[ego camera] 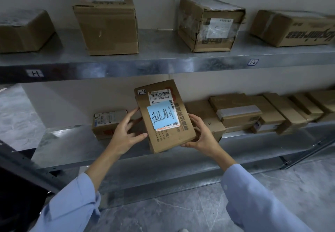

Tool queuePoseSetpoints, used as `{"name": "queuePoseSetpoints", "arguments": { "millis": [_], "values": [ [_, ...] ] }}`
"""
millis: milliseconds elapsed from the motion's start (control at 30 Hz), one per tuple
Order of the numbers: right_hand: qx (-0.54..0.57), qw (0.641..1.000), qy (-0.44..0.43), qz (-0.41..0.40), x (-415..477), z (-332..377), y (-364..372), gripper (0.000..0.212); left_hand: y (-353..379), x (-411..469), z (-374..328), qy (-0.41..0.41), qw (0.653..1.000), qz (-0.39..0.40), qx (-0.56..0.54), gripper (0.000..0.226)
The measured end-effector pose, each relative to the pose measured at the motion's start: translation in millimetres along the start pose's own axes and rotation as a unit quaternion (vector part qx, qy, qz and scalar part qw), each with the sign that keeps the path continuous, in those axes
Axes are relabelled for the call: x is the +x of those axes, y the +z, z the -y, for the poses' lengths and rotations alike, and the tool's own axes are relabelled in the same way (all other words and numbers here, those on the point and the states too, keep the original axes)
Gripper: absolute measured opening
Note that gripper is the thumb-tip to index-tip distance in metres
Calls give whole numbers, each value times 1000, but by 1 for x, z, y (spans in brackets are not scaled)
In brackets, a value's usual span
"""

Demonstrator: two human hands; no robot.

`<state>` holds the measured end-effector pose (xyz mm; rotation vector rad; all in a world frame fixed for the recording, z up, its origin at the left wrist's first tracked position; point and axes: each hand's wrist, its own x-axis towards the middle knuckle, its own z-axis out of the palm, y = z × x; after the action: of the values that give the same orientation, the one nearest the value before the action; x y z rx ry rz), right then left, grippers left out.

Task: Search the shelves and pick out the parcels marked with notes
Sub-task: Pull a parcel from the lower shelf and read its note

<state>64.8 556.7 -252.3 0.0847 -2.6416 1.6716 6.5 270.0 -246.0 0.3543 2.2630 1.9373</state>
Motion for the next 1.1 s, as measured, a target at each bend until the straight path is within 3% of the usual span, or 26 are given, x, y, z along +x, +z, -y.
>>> {"name": "queuePoseSetpoints", "arguments": {
  "millis": [200, 600, 767, 1100],
  "values": [
    [15, 999, -5, -50, -13, 4, 0, 100, 14, -10, -9, 35, 997, 43, 57, 75],
    [52, 992, 9, -110, -76, 10, -40, 100, 68, -23, -37, 82, 986, 116, 90, 93],
    [58, 987, 30, -145, -136, 1, -76, 104, 128, -47, -54, 97, 981, 161, 52, 93],
    [98, 940, 93, -314, -336, -44, -167, 65, 316, -129, -71, 121, 942, 308, 51, 94]
  ]
}}
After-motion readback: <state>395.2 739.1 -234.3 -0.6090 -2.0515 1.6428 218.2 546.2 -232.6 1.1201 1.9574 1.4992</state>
